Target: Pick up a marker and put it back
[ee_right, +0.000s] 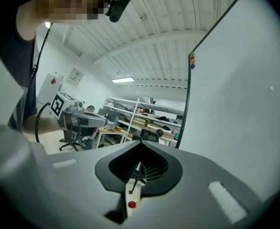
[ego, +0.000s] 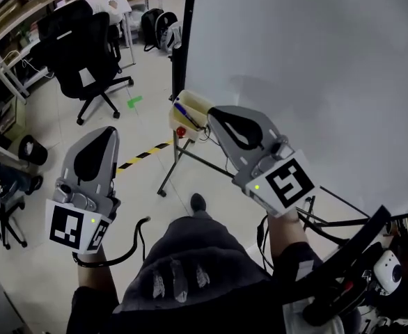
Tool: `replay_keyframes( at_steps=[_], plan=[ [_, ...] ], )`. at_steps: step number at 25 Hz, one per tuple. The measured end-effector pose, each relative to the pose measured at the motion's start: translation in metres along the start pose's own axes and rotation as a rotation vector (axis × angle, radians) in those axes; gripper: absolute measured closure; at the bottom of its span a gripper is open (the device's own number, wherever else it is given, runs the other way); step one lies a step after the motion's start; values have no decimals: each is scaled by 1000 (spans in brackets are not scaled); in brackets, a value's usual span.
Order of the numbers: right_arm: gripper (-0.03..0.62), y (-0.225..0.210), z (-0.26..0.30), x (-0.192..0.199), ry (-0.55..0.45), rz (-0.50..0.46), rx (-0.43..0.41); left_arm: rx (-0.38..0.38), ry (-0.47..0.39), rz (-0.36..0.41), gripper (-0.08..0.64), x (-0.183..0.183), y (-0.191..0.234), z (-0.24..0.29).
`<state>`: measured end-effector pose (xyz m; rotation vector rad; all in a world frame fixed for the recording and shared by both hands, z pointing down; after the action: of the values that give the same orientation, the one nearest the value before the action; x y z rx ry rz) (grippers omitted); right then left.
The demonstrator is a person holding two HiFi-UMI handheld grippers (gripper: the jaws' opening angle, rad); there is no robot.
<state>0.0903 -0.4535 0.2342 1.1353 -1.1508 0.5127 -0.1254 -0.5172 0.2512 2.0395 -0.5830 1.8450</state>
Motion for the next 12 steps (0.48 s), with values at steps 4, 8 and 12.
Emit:
replay_keyframes(
  at_steps=[4,8,12],
  plan=[
    [592,7,-11,-4,-3,3,8,4,-3,2,554,-2,-10,-10],
    [592,14,-26,-4,10,0,-5,-3,6,-18,554,1,-22,-15],
    [592,11,-47,-4,-4,9,-11,-10,14,-15,554,1,-44,-15]
  ],
)
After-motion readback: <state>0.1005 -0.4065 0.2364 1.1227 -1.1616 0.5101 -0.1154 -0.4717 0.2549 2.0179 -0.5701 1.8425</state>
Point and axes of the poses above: the fingertips, and each gripper's own axes: z forward along the fingers, y to its left, x out of its underside, the point moved 6 cm from there along -z, backward along the fingers, and after that the axes turned 9 degrees about -z, right-handed, at the moved point
